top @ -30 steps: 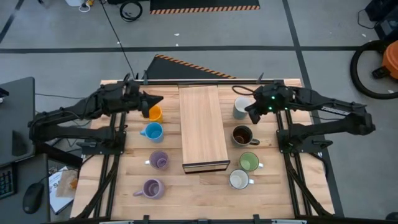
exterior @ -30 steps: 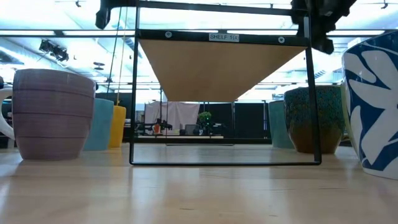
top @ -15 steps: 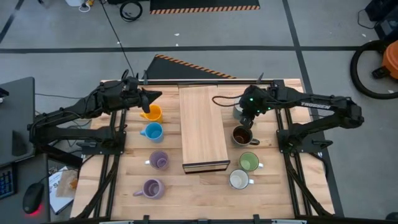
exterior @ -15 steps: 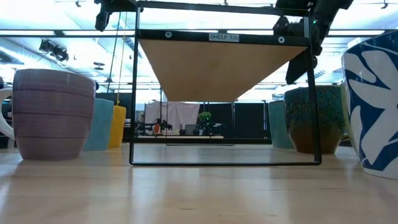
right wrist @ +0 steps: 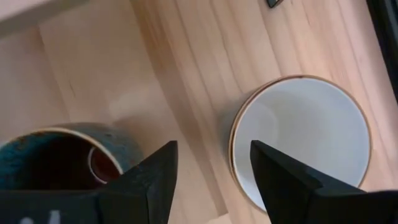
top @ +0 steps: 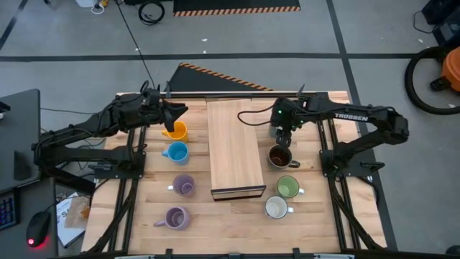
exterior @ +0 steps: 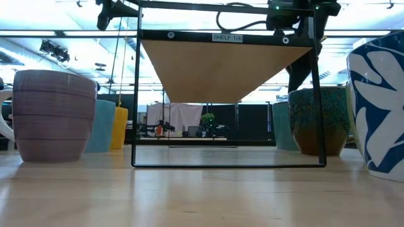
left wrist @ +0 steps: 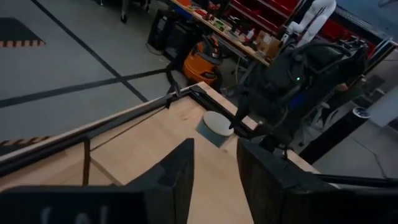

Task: Place coffee mugs
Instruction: Put the light blue mug on the shelf

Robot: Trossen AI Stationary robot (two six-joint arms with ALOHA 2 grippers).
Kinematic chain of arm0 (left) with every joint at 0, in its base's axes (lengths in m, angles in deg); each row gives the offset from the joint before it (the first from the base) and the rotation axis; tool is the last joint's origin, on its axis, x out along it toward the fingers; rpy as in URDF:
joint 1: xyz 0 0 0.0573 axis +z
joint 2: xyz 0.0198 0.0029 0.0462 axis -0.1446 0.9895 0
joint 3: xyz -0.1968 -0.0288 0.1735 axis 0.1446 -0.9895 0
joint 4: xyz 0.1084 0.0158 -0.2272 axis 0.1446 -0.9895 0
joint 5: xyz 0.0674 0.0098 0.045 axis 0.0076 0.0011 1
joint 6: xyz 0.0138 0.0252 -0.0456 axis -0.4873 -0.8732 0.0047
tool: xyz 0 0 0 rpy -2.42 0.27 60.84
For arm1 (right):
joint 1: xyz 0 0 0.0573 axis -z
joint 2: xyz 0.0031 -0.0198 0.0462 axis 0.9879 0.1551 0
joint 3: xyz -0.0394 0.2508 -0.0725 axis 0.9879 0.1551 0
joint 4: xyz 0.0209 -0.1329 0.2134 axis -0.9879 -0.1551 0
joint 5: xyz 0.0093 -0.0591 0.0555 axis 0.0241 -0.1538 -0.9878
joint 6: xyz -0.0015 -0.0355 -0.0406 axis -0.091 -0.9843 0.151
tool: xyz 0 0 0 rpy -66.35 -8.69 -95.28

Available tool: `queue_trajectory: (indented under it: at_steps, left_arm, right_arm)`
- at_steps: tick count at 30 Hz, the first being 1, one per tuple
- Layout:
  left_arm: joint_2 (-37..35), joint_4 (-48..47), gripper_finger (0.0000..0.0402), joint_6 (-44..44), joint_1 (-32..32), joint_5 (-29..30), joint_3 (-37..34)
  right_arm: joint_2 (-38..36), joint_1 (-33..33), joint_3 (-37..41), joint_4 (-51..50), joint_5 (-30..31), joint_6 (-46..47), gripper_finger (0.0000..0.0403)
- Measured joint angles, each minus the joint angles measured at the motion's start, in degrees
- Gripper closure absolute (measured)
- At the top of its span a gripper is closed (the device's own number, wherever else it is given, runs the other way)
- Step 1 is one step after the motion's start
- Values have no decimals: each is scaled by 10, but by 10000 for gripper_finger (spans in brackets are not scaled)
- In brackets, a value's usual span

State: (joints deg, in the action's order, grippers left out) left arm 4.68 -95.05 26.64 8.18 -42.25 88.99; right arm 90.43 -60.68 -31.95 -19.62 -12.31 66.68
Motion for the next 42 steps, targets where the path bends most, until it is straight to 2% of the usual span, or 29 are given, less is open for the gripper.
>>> queue_trajectory:
  at_steps: [6, 20, 28, 42]
  left_arm:
    - [0, 0, 272, -6, 1, 5, 0]
    - [0, 0, 272, -7, 1, 20, 0]
    - [0, 0, 272, -4, 1, 20, 0]
    - [0, 0, 272, -2, 1, 20, 0]
  right_arm:
    - [16, 3, 1, 7, 37, -61, 203]
    - [92, 43, 1, 7, 16, -100, 226]
    - [113, 45, 2, 6, 16, -117, 266]
    - [121, 43, 2, -11, 14, -132, 363]
